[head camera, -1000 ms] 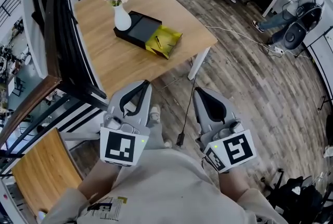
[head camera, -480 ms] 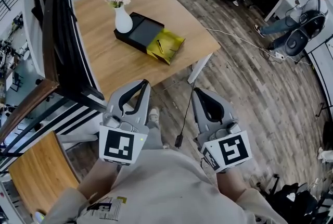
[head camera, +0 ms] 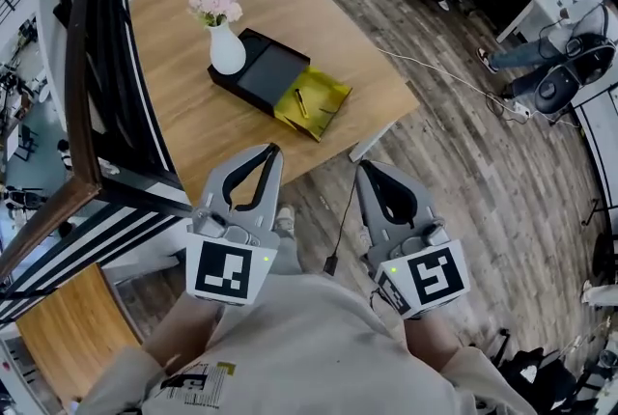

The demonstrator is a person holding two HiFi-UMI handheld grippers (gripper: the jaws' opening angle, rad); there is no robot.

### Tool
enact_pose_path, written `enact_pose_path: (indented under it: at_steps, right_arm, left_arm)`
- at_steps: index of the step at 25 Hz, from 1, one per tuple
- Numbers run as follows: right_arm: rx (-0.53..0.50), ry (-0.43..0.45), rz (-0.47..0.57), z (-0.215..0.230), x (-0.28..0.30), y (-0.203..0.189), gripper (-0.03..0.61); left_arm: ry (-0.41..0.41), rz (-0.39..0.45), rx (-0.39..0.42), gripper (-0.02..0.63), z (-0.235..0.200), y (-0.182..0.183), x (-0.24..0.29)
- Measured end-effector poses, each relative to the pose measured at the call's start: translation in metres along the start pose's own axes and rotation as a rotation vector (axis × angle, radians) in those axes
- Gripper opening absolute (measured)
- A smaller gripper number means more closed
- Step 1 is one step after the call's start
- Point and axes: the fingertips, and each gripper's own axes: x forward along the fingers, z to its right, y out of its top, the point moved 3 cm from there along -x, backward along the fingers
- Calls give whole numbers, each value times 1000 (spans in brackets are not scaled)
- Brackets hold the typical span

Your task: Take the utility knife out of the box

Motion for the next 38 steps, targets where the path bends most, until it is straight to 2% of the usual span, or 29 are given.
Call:
enact_pose_path:
  at_steps: [5,11,14,18,21,27,33,38]
  right_arm:
    - [3,7,-17,23,58,8,2]
    - [4,8,-37,46,124,21,2]
    - [2,10,-55,52,152,22,2]
    - [-5,11,-72,56,184,21,2]
    - [-5,20,-87,54,202,24,2]
    - [4,27,-114,52,224,21,2]
    - [14,8,-128,65,227,11,2]
    - [21,33,-124,70,220,6,2]
  left_arm:
    - [-2,-4,6,3,-39,-3,47]
    - [-8,-4,67,3,-83,-5,98]
    - [-11,-4,49,3,-105,-11,116]
    - [-12,-3,98,3,-129,-16,132]
    - [-15,-6,88,3,-141,-18,136]
    - [-25,-22,66,2,-155,-26,147]
    - [-27,-30,73,3,-154,-33,156]
    - [-3,-41,45,3,-145,-34,156]
